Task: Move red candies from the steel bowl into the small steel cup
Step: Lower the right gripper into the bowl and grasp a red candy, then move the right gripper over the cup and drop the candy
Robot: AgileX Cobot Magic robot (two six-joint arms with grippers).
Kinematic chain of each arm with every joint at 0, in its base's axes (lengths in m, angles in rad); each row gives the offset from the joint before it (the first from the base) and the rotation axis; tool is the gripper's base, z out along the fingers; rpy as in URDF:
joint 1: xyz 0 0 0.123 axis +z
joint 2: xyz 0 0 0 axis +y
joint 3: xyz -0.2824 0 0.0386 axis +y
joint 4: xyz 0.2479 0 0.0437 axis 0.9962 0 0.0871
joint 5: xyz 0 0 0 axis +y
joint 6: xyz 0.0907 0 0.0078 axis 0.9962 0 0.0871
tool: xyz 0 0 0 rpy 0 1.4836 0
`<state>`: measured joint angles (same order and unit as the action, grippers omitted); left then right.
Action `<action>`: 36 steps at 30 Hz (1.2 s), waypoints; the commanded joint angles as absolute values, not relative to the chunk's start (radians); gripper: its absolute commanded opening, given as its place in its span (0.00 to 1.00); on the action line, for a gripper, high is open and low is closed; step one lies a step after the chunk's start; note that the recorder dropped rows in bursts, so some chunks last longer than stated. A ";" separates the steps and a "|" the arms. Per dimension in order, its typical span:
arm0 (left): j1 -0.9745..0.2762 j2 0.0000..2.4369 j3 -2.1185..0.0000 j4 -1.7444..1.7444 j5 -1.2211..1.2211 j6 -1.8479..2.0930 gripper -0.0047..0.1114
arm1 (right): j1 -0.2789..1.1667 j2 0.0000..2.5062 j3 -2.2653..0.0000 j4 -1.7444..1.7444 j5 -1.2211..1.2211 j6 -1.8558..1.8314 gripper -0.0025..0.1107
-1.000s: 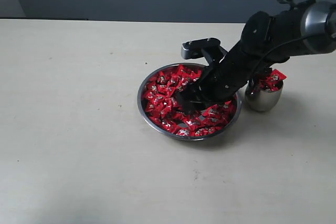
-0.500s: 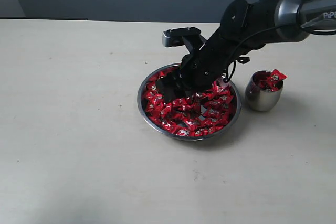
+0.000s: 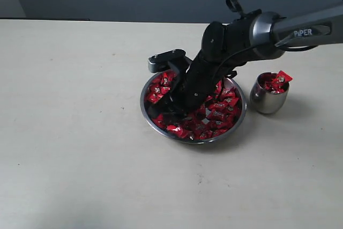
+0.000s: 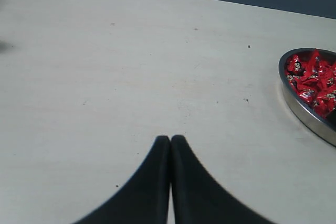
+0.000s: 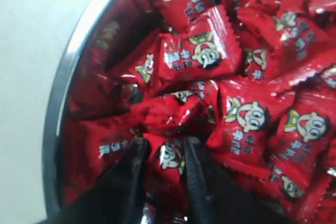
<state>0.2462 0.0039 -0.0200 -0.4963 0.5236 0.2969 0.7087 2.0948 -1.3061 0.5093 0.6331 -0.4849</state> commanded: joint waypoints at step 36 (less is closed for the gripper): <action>0.248 0.000 -0.018 -0.497 0.518 0.295 0.04 | 0.288 1.761 -1.180 0.140 0.719 -0.234 0.03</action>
<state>0.2462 0.0039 -0.0200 -0.4963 0.5236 0.2969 0.2931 1.7687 -1.1837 0.1574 0.7407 -0.2295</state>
